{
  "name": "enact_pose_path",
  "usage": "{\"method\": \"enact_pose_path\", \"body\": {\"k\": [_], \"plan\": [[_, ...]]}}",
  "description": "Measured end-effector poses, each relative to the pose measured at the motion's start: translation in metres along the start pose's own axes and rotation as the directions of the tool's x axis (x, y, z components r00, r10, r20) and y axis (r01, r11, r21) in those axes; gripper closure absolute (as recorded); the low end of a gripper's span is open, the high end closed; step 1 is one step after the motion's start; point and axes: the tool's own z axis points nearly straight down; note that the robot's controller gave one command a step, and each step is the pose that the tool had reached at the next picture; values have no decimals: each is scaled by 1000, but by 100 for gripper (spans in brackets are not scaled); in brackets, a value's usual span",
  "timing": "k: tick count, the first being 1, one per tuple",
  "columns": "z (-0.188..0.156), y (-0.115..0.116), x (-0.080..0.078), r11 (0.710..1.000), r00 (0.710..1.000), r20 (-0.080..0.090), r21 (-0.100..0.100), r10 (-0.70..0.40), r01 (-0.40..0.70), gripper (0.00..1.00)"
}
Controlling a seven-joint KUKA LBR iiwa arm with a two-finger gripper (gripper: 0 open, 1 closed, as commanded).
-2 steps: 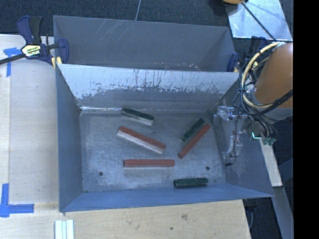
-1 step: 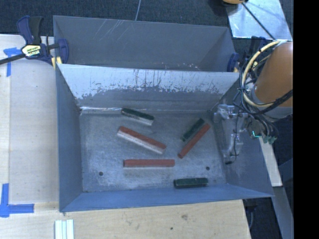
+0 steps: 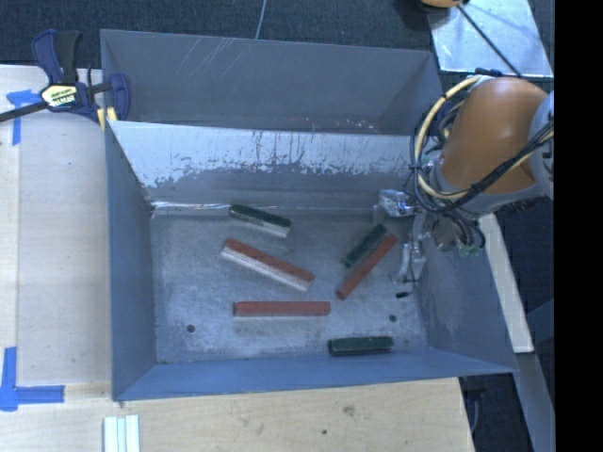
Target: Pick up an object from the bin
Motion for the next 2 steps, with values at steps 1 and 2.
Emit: {"method": "enact_pose_path", "body": {"k": [1,2], "plan": [[67,7,-9,996,996,-8,-3,-94,94,100],[67,7,-9,996,995,-8,-4,-95,95,100]]}}
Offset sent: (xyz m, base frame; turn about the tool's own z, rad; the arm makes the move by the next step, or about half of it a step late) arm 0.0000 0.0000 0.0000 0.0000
